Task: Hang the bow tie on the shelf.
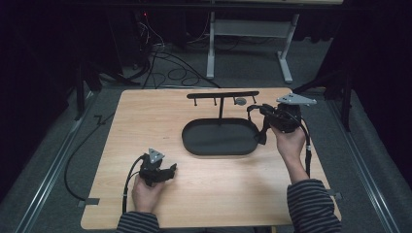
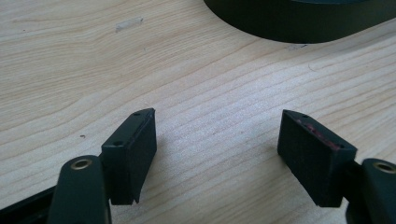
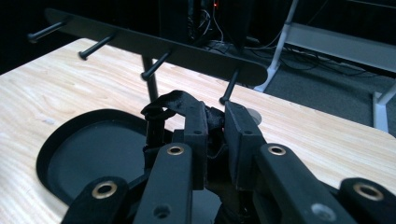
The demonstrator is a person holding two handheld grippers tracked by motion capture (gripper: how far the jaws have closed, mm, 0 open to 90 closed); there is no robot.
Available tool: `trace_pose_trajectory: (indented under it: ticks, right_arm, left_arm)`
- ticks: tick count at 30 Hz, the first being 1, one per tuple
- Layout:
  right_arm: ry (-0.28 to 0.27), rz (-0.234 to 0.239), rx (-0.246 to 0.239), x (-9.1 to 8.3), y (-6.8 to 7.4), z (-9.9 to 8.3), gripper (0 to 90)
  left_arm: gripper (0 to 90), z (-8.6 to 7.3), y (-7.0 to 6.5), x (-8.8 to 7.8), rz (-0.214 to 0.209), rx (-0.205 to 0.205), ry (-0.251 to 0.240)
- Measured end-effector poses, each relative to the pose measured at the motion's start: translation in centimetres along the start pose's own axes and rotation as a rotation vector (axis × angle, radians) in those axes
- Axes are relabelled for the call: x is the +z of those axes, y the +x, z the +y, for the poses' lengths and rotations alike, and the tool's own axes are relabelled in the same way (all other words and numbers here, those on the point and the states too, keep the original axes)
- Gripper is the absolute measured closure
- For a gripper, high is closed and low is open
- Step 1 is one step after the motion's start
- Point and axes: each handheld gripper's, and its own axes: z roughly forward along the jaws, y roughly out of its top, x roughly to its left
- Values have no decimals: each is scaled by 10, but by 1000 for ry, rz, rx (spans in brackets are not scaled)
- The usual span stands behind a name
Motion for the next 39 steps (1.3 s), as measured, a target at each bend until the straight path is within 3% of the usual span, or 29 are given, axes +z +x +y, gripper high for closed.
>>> trace_pose_trajectory:
  ticks: [16, 32, 39]
  right_arm:
    - [22, -53, 18, 26, -11, 19, 814]
    - [67, -73, 72, 47, -27, 12, 805]
    - [83, -83, 55, 50, -24, 11, 776]
  left_arm:
    - [287, 0, 0, 0, 0, 2, 0]
    - [286, 0, 0, 0, 0, 0, 0]
    - [286, 0, 0, 0, 0, 0, 0]
